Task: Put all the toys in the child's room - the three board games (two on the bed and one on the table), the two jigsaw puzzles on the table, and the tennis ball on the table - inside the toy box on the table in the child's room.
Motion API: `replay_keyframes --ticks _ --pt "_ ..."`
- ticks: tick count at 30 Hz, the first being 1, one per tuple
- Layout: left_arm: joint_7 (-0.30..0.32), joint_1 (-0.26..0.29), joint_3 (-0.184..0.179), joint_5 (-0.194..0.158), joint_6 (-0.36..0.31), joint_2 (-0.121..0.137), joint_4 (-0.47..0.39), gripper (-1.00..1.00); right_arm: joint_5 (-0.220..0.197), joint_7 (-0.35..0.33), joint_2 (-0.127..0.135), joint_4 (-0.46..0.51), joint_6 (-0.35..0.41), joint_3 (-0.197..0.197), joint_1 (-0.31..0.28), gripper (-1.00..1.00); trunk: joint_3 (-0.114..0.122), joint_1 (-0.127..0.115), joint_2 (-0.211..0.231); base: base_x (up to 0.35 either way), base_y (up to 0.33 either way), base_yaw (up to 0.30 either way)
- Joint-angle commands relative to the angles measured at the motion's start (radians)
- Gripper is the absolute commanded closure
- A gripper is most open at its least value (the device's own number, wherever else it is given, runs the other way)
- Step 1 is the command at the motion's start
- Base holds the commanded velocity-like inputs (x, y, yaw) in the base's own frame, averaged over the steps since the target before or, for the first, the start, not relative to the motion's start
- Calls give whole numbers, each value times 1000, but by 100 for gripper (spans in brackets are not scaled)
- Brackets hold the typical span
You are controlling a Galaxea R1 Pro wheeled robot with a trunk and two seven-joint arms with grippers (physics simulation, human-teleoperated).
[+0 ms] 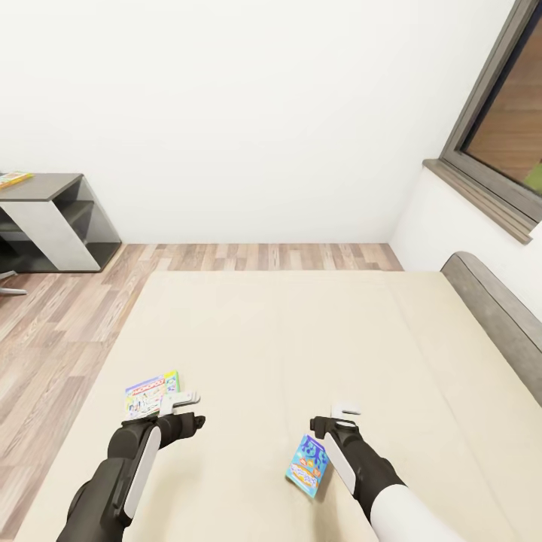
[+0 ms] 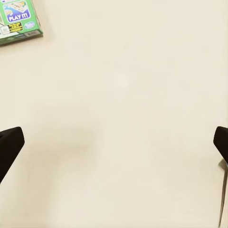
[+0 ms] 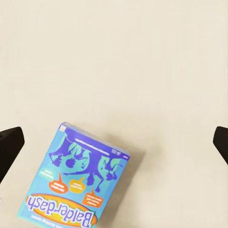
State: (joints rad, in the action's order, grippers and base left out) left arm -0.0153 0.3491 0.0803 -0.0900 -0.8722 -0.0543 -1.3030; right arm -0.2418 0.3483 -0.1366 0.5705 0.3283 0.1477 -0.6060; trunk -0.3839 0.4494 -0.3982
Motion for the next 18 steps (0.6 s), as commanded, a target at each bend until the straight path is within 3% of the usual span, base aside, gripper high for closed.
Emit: replay_keyframes --ticks 1,18 --pt "-2 1 3 -8 -5 -1 -1 -100 -10 9 1 2 4 6 0 -100 -2 1 -2 0 0 0" --pt "-2 1 3 -8 -4 -1 -2 -100 -10 9 -1 2 6 7 -1 -100 -10 1 -2 0 0 0"
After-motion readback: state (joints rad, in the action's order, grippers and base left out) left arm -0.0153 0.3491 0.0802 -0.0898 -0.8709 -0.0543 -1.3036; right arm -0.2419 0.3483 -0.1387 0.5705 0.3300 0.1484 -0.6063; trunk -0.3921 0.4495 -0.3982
